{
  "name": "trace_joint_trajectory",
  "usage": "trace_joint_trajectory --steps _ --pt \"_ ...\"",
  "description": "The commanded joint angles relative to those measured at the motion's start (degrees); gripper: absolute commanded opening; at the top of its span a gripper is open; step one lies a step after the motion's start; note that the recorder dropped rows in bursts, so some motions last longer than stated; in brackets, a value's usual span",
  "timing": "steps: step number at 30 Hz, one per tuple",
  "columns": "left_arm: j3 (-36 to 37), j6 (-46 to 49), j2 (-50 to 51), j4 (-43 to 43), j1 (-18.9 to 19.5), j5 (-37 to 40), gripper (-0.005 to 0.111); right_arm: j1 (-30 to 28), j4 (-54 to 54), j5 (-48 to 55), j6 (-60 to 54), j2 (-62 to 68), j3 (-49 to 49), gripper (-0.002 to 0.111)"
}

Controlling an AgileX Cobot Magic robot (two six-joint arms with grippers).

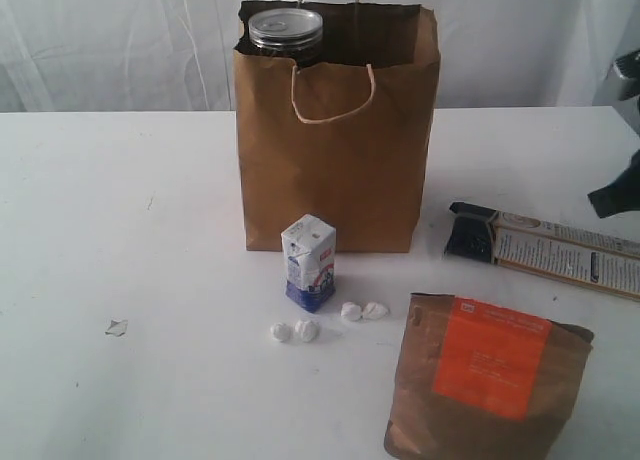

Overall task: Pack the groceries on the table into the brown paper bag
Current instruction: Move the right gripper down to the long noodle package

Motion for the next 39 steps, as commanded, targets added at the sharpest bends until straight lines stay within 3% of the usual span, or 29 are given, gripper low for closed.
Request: trace_joint_trajectory --steps 1,7,9,12,16,20,25,31,39 --pt "0.21 0.20 -0.24 1.13 0.12 -0.37 0.000 -2.89 -12.92 29.60 7.80 10.76 -13.27 0.000" --pt "0.21 0.20 -0.24 1.13 0.12 -0.43 0.000 -2.06 -11.61 29.13 7.33 18.91 -17.51 0.000" --pt "0.21 0.20 -0.24 1.13 0.12 -0.45 0.000 -1.62 -10.15 27.27 2.52 21.19 -17.51 0.004" --pt "0.21 0.20 -0.24 1.13 0.12 -0.45 0.000 -1.62 -7.64 27.00 -1.29 25.38 -17.51 0.028" --pt "0.21 0.20 -0.24 1.13 0.12 -0.45 0.000 -1.62 -9.19 28.61 -1.29 31.14 -17.51 0.078" --pt "0.21 0.20 -0.24 1.13 0.12 -0.45 0.000 -0.91 -13.86 28.97 -1.29 33.23 -17.94 0.098" --pt "0.21 0.20 -0.24 1.13 0.12 -0.45 0.000 0.22 -18.99 24.56 -4.20 34.39 -19.60 0.099" --pt "0.21 0.20 -0.24 1.13 0.12 -0.45 0.000 0.22 -17.66 16.42 -4.07 34.39 -23.80 0.099" --pt "0.21 0.20 -0.24 1.13 0.12 -0.45 0.000 0.22 -14.31 18.20 -8.44 36.02 -24.00 0.099"
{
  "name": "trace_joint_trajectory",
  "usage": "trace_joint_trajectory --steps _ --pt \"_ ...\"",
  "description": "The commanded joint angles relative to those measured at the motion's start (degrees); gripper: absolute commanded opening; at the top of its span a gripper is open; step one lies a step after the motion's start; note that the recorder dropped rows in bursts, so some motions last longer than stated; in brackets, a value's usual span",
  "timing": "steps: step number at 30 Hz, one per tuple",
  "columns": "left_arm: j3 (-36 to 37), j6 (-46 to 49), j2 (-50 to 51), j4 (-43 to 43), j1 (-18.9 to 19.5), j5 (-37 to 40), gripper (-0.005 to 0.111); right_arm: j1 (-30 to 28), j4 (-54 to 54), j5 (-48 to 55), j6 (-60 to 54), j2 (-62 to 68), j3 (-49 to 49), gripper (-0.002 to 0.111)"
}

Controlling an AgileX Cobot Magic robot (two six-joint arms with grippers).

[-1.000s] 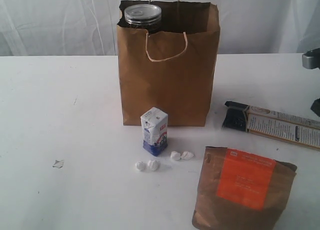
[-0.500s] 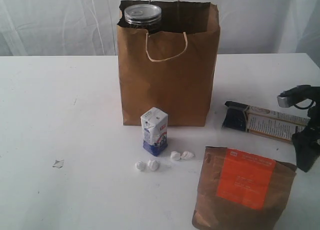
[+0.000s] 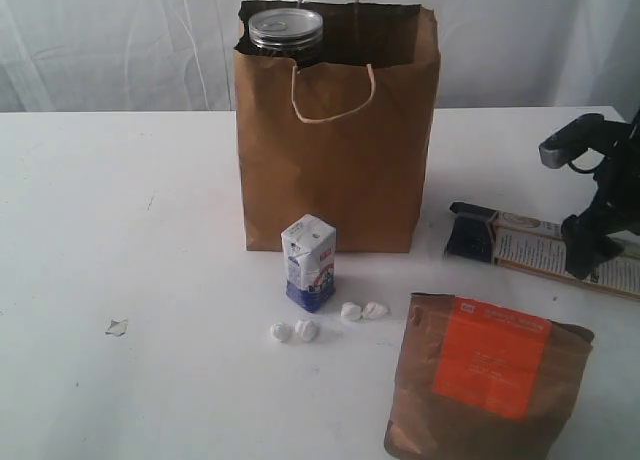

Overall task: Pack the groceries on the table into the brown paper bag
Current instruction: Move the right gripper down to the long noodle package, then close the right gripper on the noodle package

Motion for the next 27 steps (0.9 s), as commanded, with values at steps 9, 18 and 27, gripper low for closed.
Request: trace_joint_trajectory --steps 9,18,27 --pt "0.21 0.20 -0.24 1.13 -1.26 -0.45 0.000 0.02 -3.99 -7.18 -19.87 1.62 0.00 0.099" --pt "0.21 0.20 -0.24 1.13 -1.63 -0.45 0.000 0.52 -3.40 -12.09 -18.70 1.62 0.00 0.099" --pt "0.21 0.20 -0.24 1.13 -1.63 -0.45 0.000 0.52 1.78 -20.95 -16.81 1.89 0.00 0.099"
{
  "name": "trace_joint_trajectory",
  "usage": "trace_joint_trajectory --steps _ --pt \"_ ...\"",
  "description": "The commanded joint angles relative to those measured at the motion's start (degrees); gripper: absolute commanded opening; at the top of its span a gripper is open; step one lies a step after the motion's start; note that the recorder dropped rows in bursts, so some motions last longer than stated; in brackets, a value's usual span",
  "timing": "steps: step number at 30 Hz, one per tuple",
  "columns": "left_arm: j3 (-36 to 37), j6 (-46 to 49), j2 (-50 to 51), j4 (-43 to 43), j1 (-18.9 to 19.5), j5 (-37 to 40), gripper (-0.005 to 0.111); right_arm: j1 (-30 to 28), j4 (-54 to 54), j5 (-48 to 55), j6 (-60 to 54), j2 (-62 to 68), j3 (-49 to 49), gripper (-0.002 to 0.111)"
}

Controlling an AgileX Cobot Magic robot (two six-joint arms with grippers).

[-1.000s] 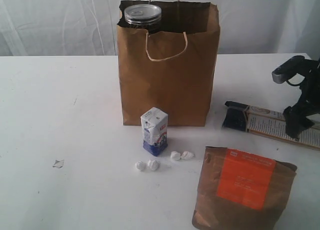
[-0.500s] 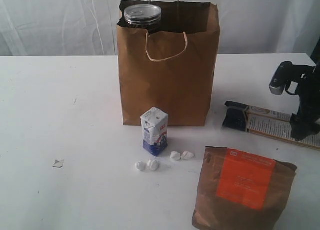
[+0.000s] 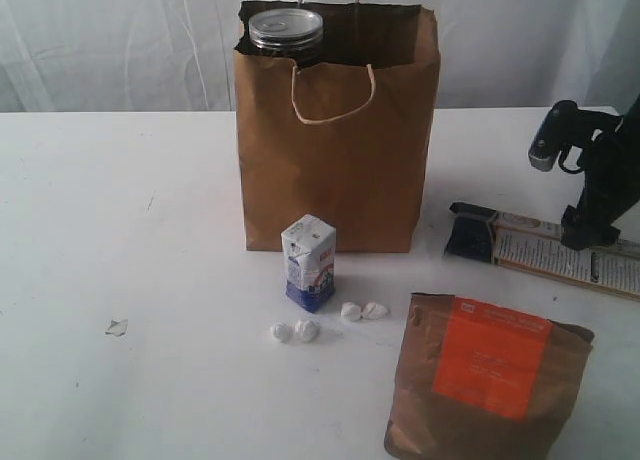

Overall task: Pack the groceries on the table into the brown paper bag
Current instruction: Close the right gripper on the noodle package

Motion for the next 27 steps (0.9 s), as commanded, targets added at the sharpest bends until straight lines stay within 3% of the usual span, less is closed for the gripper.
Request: trace_joint_trajectory --steps 1,11,16,27 --pt "0.21 0.20 -0.24 1.13 -0.31 -0.35 0.000 0.07 2.81 -5.44 2.09 0.33 0.00 0.099" --pt "0.21 0.20 -0.24 1.13 -0.31 -0.35 0.000 0.07 2.49 -1.64 5.92 0.46 0.00 0.099" --pt "0.21 0.20 -0.24 1.13 -0.31 -0.35 0.000 0.07 12.24 4.88 14.49 0.34 0.00 0.099" --pt "0.21 0.20 -0.24 1.13 -0.31 -0.35 0.000 0.07 5.91 4.27 6.54 5.63 0.00 0.099"
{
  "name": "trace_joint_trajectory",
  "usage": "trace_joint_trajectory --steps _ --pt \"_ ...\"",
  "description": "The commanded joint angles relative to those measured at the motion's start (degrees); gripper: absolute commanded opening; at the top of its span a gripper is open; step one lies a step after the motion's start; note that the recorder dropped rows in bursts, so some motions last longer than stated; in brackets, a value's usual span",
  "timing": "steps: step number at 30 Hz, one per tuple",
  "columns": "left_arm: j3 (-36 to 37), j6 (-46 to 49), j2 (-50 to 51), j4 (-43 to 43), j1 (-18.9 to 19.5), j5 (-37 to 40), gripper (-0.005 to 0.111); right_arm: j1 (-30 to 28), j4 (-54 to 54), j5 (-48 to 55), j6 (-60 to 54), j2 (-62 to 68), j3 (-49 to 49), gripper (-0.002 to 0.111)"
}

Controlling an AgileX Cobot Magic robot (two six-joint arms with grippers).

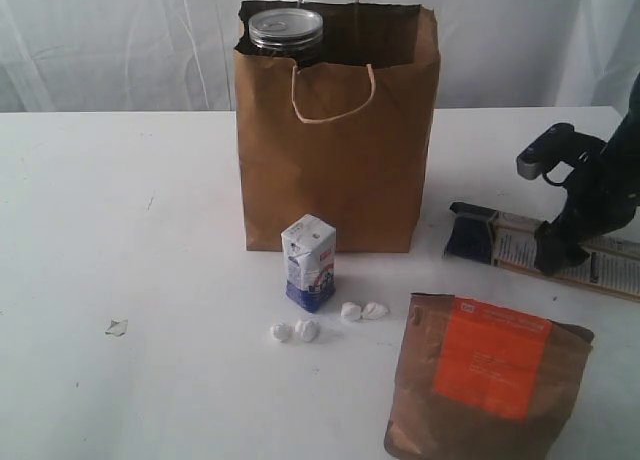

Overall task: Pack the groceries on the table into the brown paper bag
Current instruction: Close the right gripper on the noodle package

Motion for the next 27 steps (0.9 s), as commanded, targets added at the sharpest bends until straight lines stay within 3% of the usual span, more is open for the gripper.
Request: trace_joint_trajectory --steps 1,10,13,16,19,20,21,22,27 --pt "0.21 0.15 -0.24 1.13 -0.31 -0.35 0.000 0.07 -1.24 0.48 -3.35 2.05 0.00 0.099" --pt "0.21 0.15 -0.24 1.13 -0.31 -0.35 0.000 0.07 -1.03 0.84 -3.37 3.31 0.00 0.099" --pt "0.21 0.15 -0.24 1.13 -0.31 -0.35 0.000 0.07 -0.73 0.84 -3.37 3.31 0.00 0.093" --pt "0.21 0.15 -0.24 1.13 -0.31 -0.35 0.000 0.07 -0.73 0.55 -3.37 3.31 0.00 0.073" --pt "0.21 0.15 -0.24 1.13 -0.31 -0.35 0.000 0.07 -0.73 0.68 -5.25 3.31 0.00 0.039" --pt "0.21 0.15 -0.24 1.13 -0.31 -0.35 0.000 0.07 -0.73 1.04 -5.69 3.20 0.00 0.020" --pt "0.21 0.15 -0.24 1.13 -0.31 -0.35 0.000 0.07 -0.73 1.20 -5.69 3.20 0.00 0.013" --pt "0.21 0.15 -0.24 1.13 -0.31 -0.35 0.000 0.07 -0.73 1.59 -5.69 3.20 0.00 0.000" --pt "0.21 0.15 -0.24 1.13 -0.31 -0.35 0.000 0.07 -0.48 1.61 -3.06 3.20 0.00 0.000"
